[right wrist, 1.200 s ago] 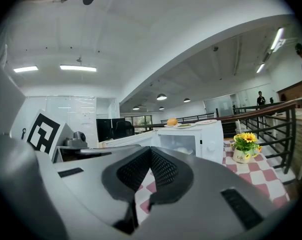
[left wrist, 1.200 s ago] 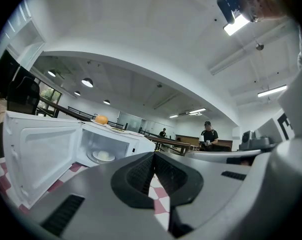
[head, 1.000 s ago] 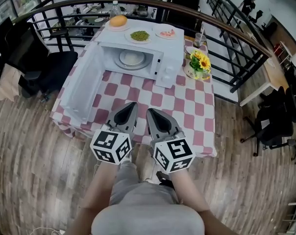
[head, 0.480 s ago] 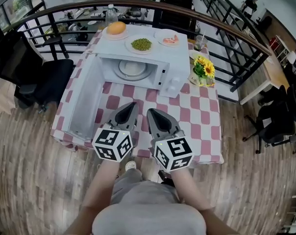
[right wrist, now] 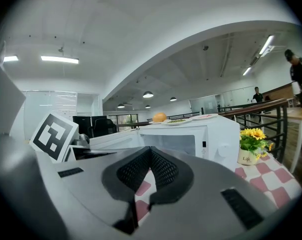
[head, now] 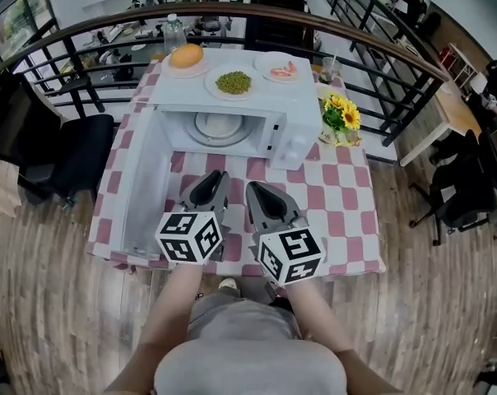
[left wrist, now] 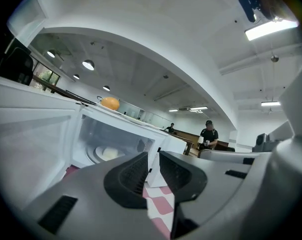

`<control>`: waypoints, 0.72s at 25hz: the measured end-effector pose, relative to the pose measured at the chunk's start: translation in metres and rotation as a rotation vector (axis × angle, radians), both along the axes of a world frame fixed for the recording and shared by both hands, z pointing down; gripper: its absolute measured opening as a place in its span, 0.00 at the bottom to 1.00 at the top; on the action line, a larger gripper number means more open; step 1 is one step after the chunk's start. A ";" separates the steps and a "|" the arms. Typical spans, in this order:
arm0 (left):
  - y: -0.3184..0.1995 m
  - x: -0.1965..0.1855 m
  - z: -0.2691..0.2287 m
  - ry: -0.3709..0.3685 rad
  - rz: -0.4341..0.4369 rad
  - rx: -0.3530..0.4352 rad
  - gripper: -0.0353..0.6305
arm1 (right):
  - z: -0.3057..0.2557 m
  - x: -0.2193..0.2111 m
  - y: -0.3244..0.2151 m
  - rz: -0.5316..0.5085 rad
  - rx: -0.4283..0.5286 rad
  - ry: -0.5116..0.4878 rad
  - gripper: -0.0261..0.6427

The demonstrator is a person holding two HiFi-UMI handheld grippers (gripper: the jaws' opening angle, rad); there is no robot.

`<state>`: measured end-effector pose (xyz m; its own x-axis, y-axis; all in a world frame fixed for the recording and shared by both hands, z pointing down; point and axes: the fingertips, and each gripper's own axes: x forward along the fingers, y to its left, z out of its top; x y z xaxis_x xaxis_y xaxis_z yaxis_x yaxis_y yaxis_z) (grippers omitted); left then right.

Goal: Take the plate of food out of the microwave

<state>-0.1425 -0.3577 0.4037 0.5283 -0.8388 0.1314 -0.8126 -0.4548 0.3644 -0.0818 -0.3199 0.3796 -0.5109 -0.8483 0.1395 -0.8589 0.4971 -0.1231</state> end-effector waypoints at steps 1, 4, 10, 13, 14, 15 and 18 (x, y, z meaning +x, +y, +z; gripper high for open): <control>-0.003 -0.001 0.002 0.006 0.003 -0.009 0.16 | 0.002 -0.001 -0.001 0.004 -0.004 0.000 0.07; -0.011 -0.001 0.007 0.023 0.015 -0.028 0.24 | 0.008 -0.001 -0.007 0.021 -0.015 -0.004 0.07; -0.037 -0.001 0.020 0.078 -0.001 -0.053 0.44 | 0.017 -0.003 -0.023 0.032 -0.012 0.002 0.07; -0.050 -0.001 0.026 0.116 -0.012 -0.067 0.43 | 0.023 -0.004 -0.031 0.023 -0.015 0.007 0.07; -0.055 -0.002 0.028 0.130 -0.020 -0.076 0.43 | 0.025 -0.005 -0.034 0.019 -0.017 0.008 0.07; -0.059 -0.004 0.032 0.142 -0.033 -0.086 0.43 | 0.027 -0.006 -0.037 0.016 -0.018 0.008 0.07; -0.074 -0.013 0.044 0.174 -0.086 -0.125 0.44 | 0.031 -0.008 -0.047 0.006 -0.022 0.010 0.07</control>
<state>-0.1555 -0.4312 0.4473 0.4796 -0.8646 0.1499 -0.7662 -0.3293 0.5518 -0.0897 -0.3669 0.4111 -0.5042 -0.8481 0.1630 -0.8632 0.4891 -0.1255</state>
